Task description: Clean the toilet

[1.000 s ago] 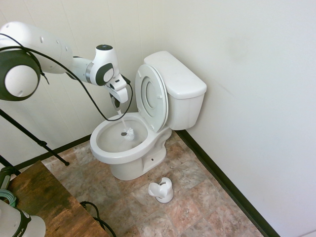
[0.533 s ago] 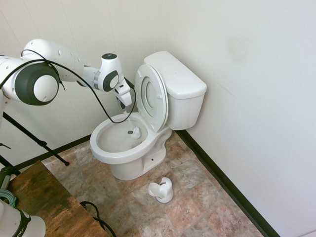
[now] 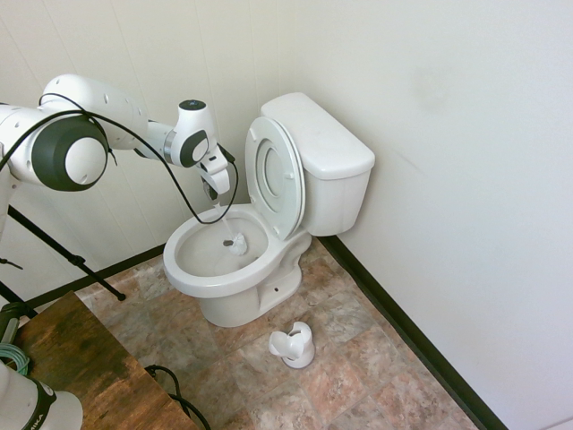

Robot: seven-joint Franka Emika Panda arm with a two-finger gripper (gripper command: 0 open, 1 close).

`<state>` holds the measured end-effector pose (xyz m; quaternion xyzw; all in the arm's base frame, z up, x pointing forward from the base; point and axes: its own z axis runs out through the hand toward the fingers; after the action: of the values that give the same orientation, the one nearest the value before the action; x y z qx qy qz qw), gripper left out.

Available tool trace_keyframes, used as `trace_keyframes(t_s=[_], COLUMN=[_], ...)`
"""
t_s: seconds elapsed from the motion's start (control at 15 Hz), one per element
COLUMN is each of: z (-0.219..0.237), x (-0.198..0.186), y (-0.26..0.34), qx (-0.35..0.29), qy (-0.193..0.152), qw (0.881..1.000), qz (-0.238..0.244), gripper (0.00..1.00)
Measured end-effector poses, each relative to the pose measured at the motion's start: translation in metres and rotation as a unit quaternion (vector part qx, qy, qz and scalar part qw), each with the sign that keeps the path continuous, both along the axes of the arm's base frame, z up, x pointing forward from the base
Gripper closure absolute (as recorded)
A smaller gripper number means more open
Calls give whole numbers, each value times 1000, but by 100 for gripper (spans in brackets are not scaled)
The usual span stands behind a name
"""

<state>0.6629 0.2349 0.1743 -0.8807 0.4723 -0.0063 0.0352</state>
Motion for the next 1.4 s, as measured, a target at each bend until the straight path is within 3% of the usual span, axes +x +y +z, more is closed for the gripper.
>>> trace_keyframes(t_s=[0.53, 1.4], z=[-26, -29], x=[-51, -42], y=[-35, -166], qx=[8, 36], qy=[54, 63], qw=[998, 997], qz=[24, -16], gripper=[100, 100])
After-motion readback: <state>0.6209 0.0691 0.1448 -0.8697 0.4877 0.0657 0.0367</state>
